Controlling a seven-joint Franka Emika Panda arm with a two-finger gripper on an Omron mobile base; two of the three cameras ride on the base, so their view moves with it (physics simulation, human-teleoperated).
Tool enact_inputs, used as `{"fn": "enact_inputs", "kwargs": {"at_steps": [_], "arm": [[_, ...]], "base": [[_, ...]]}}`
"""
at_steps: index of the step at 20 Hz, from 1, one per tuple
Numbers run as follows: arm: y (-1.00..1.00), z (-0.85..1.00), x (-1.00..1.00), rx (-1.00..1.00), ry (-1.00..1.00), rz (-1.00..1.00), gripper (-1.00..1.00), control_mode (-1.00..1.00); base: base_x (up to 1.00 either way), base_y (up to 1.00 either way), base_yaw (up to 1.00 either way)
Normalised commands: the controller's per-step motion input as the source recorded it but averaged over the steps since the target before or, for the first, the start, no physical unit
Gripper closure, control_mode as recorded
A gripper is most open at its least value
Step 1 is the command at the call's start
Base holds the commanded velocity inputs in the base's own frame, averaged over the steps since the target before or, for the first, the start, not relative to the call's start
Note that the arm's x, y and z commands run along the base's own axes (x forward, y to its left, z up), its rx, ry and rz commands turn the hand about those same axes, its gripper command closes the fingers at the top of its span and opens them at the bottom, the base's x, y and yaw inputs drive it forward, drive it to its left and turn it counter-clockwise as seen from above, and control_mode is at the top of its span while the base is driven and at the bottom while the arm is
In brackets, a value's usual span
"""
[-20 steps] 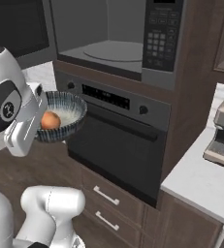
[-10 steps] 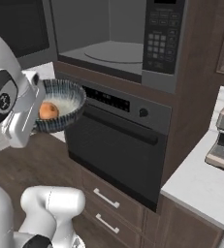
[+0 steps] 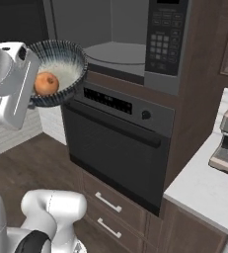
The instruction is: Pick the onion from the sink and place it in the bowl. Then pick the bowl and place it in the microwave. Then close the microwave door and press the start button.
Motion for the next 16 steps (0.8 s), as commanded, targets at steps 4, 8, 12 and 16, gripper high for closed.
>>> {"fn": "enact_inputs", "kwargs": {"at_steps": [4, 8, 12, 16], "arm": [[0.0, 0.5, 0.33, 0.0, -0.26, -0.11, 1.0, -1.0], [0.0, 0.28, 0.53, 0.0, -0.01, 0.0, 1.0, -1.0], [-0.02, 0.21, 0.47, 0.0, 0.08, 0.0, 1.0, -1.0], [-0.05, 0.0, 0.55, 0.0, -0.03, 0.0, 1.0, -1.0]], "base": [[0.0, 0.0, 0.0], [0.0, 0.0, 0.0], [0.0, 0.0, 0.0], [0.0, 0.0, 0.0]]}}
